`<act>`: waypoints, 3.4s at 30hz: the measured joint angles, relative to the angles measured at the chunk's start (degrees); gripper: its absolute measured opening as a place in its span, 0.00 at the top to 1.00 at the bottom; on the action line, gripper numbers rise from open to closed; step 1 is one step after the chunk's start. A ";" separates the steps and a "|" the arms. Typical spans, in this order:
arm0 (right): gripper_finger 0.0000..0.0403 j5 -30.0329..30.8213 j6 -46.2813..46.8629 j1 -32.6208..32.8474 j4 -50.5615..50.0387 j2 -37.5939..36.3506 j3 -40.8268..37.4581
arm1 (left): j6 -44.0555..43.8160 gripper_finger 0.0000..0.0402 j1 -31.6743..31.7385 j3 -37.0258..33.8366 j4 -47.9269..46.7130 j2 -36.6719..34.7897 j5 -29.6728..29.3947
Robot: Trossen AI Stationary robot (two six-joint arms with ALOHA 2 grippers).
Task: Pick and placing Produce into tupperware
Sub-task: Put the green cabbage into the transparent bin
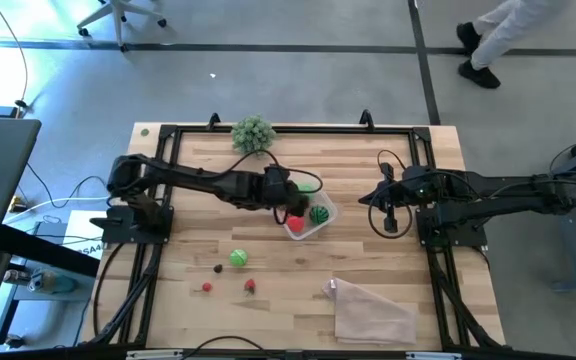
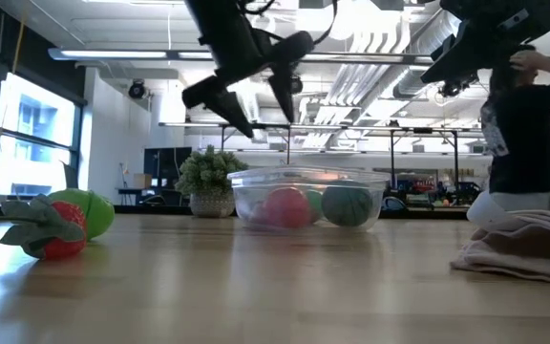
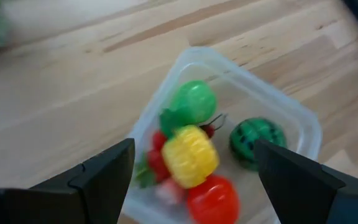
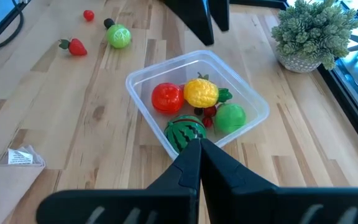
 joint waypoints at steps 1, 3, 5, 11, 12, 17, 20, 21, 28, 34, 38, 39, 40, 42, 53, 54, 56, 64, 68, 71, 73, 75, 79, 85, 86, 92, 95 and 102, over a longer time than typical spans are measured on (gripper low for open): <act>1.00 -0.01 -0.02 0.00 0.00 0.00 0.00 | 0.93 0.21 0.00 0.00 -1.50 -0.61 0.01; 1.00 0.00 -0.02 0.00 0.00 0.00 0.00 | 3.35 0.21 0.00 0.00 -4.78 -1.66 0.05; 1.00 -0.01 -0.01 0.00 0.00 0.00 0.00 | 5.92 0.21 0.00 0.00 -8.22 -2.87 1.08; 1.00 0.00 -0.02 0.00 0.00 0.02 0.00 | 7.10 0.21 -0.28 0.00 -16.05 -6.13 5.64; 1.00 -0.02 0.00 0.00 0.00 0.02 0.00 | 6.85 0.21 -0.77 0.00 -17.13 -6.44 5.00; 1.00 0.00 0.00 0.00 0.00 0.00 0.00 | 6.10 0.21 -2.43 0.00 -18.03 -6.66 1.28; 1.00 0.00 0.00 0.00 0.00 0.00 0.00 | 6.13 0.21 -3.68 0.00 -18.24 -7.30 -1.02; 1.00 -0.01 -0.01 0.00 0.00 0.01 0.00 | 6.11 0.21 -4.28 0.00 -18.20 -7.41 -1.86; 1.00 0.00 -0.02 0.00 -0.01 0.02 -0.01 | 5.12 0.21 -8.99 -2.58 -18.37 -10.52 -9.28; 1.00 0.00 -0.02 0.00 -0.46 0.04 0.00 | 3.71 0.21 -11.02 -4.30 -19.50 -11.86 -13.23; 1.00 -0.02 -0.02 0.00 -0.48 0.04 0.00 | 2.45 0.21 -11.78 -6.61 -18.94 -13.48 -13.30; 1.00 0.00 0.00 0.00 -0.50 0.04 0.00 | 2.10 0.21 -12.13 -7.55 -19.20 -14.10 -13.30; 1.00 0.00 0.00 0.00 -0.50 0.04 0.00 | 1.49 0.21 -12.63 -8.31 -18.46 -14.56 -13.33; 1.00 -0.02 -0.01 0.00 -0.49 0.05 0.00 | -0.27 0.21 -14.04 -10.35 -17.28 -16.14 -13.36; 1.00 -0.01 -0.01 0.00 -0.50 0.09 0.00 | -7.52 0.21 -24.06 -22.00 -13.08 -24.70 -18.46; 1.00 -0.01 -0.02 0.00 -0.49 0.09 0.00 | -8.73 0.21 -24.88 -22.77 -13.14 -25.18 -18.88; 1.00 -0.02 -0.02 0.00 -0.93 0.09 0.00 | -12.32 0.21 -26.43 -23.94 -12.46 -26.03 -19.09; 1.00 0.00 -0.02 0.00 -0.83 0.09 0.00 | -34.81 0.21 -29.83 -25.73 -12.38 -26.57 -13.74; 1.00 0.00 -0.01 0.00 -0.85 0.09 0.00 | -43.27 0.21 -31.57 -25.75 -13.53 -26.57 -5.47; 1.00 -0.02 -0.01 0.00 -0.85 0.09 0.00 | -51.61 0.21 -33.25 -25.75 -16.20 -26.57 -0.97; 1.00 0.00 0.00 0.00 -0.85 0.09 -0.02 | -56.96 0.21 -34.14 -25.75 -16.91 -26.57 2.55; 1.00 0.00 -0.01 0.00 -0.85 0.09 0.00 | -59.97 0.21 -34.77 -25.75 -16.36 -26.57 5.81; 1.00 0.00 -0.01 0.00 -0.85 0.09 0.00 | -59.70 0.21 -35.31 -25.73 -14.02 -26.04 4.79; 1.00 0.00 -0.02 0.00 -0.85 0.09 0.00 | -55.84 0.21 -35.25 -25.68 -9.48 -23.06 2.47; 1.00 -0.01 -0.01 0.00 -0.85 0.09 0.00 | -58.35 0.21 -35.26 -25.68 -8.79 -22.42 3.05; 1.00 -0.02 0.00 0.00 -0.87 0.09 0.00 | -71.37 0.21 -35.19 -25.68 -0.81 -18.92 1.82; 1.00 -0.01 0.00 0.00 -0.89 0.09 0.00 | -75.92 0.21 -35.19 -25.68 1.34 -17.47 1.26; 1.00 -0.02 -0.02 0.00 -0.84 0.07 0.00 | -90.33 0.21 -34.69 -25.68 -0.38 -15.75 4.77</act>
